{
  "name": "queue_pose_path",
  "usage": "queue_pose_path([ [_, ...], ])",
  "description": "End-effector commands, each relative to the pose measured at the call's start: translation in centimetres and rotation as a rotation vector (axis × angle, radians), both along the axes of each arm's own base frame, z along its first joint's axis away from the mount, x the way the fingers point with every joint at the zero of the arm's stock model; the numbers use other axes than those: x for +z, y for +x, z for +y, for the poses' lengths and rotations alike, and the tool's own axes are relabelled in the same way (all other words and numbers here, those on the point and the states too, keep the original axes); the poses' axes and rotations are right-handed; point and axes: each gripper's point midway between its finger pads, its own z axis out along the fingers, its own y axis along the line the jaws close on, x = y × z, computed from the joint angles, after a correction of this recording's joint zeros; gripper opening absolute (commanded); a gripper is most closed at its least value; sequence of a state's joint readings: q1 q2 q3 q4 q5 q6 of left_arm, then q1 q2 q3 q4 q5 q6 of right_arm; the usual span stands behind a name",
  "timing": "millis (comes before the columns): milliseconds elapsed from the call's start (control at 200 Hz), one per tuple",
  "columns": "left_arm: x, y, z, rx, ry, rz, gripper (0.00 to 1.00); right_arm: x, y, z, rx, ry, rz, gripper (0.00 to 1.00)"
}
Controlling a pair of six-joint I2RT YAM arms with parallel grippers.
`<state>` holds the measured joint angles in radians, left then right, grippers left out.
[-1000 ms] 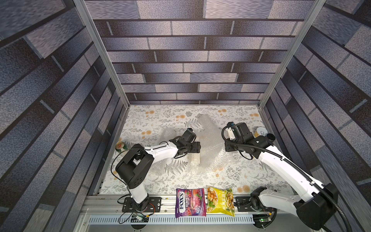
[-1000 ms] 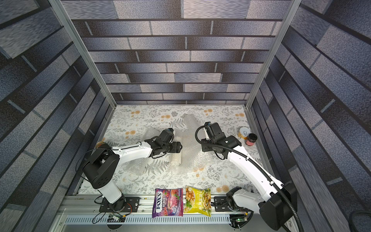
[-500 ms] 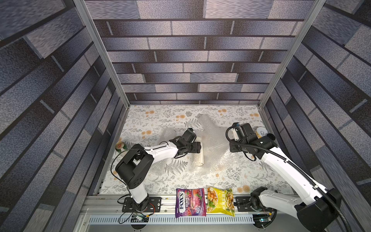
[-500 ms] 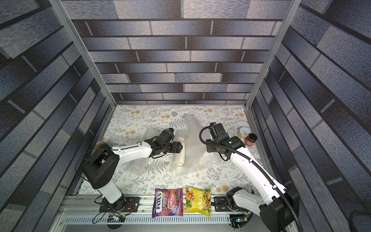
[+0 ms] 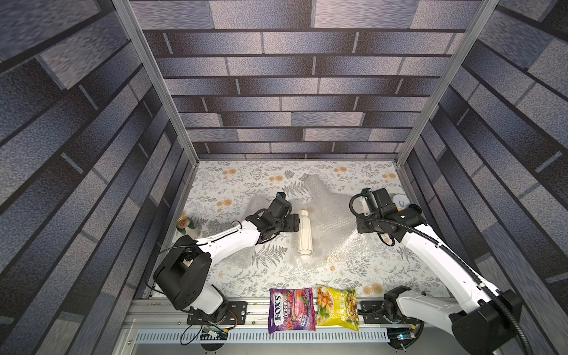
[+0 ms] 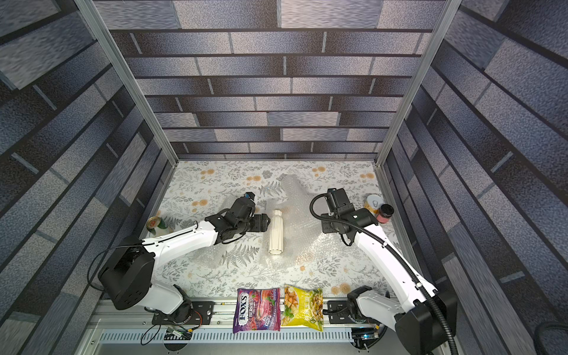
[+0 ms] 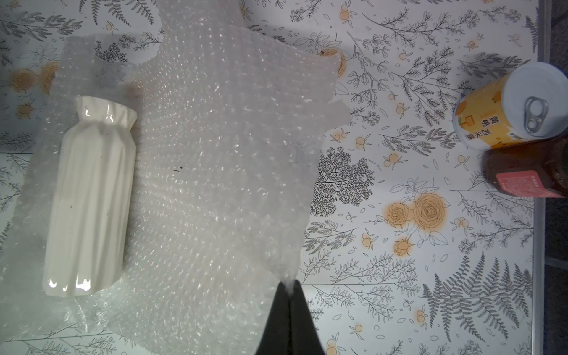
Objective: Unwrap the vase from the bubble wrap
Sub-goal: Unwrap the bubble wrap at the center of the board.
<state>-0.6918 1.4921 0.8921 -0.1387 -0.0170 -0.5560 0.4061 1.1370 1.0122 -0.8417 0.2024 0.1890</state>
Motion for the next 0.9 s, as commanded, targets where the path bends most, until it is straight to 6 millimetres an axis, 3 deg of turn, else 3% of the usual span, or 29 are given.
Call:
queue_pose_path([
  [0,-0.6,-0.7,1.8,0.030,0.052,0.003,0.82,-0.8,-0.2,-1.1,-0.016,-0.043,0.026,0.00],
  [205,0.6,-1.2,2.3,0.027,0.033,-0.056,0.89,-1.3,-0.1,-1.6,-0.033,-0.041,0.041,0.00],
  [416,3.1,-1.3,2.2,-0.008,0.020,-0.165,0.93,-2.1,0.4,-1.0,-0.029,-0.019,0.066,0.00],
  [581,3.5,-1.3,5.1,0.101,0.124,-0.168,1.00,-2.4,0.9,-0.6,-0.025,-0.015,0.083,0.02],
  [651,3.8,-1.4,6.1,0.139,0.152,-0.178,1.00,-2.3,1.1,-0.4,-0.025,-0.010,0.083,0.10],
  [782,4.1,-1.6,7.6,0.185,0.177,-0.187,1.00,-1.7,1.3,-0.6,-0.034,-0.017,0.074,0.38],
  [867,4.2,-1.6,8.6,0.221,0.196,-0.187,1.00,-1.4,1.2,-0.9,-0.038,-0.036,0.074,0.49],
  [892,4.2,-1.6,8.9,0.234,0.201,-0.186,1.00,0.0,1.8,-0.8,-0.036,-0.028,0.042,0.51],
])
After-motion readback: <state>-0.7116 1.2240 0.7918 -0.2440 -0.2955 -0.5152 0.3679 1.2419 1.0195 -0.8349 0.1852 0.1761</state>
